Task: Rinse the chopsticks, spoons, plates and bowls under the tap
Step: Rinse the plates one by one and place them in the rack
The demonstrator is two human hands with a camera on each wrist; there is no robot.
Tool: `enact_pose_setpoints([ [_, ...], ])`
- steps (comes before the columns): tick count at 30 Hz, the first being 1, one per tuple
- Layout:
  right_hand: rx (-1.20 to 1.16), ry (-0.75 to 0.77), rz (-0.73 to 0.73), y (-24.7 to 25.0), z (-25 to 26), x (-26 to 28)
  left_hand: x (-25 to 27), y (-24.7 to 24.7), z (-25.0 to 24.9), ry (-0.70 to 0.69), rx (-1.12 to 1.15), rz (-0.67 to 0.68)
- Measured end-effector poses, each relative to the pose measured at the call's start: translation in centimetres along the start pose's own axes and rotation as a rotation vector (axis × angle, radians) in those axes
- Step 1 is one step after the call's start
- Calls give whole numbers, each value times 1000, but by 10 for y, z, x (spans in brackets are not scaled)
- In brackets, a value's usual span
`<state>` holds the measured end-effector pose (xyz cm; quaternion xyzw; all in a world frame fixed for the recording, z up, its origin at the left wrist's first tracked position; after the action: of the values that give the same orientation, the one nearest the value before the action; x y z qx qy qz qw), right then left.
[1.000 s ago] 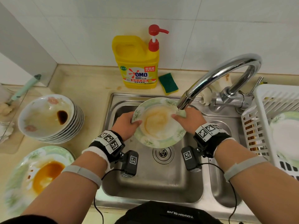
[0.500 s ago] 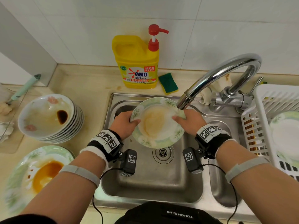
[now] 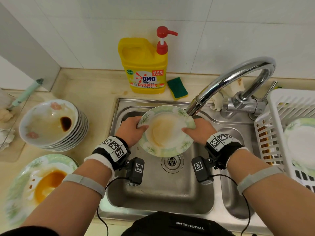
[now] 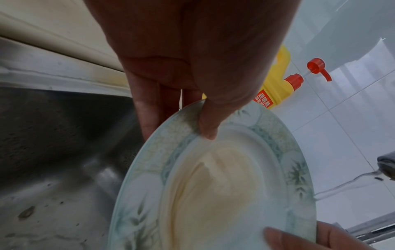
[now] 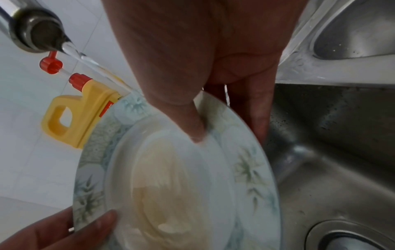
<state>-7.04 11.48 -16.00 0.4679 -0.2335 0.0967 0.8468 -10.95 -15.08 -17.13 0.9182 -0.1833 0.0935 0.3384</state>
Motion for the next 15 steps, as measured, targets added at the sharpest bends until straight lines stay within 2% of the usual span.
enact_pose_setpoints([
  [3, -48, 14, -4, -2, -2, -2, -1, 0, -1, 0, -11, 2],
  [8, -256, -86, 10, 2, 2, -1, -2, 0, -4, -8, -14, -5],
  [15, -104, 2, 36, -5, -5, -2, -6, 3, -7, -16, -54, -19],
])
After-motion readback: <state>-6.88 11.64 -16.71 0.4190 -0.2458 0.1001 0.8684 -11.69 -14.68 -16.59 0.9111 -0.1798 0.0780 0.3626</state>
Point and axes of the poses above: each hand's wrist, its own x-axis away from the middle knuckle, its own y-axis out of the back of the hand, z = x × y, the point moved 2 cm from there along -x, towards the middle knuckle, and after that the axes turned 4 degrees about x, right-handed, at the moved point
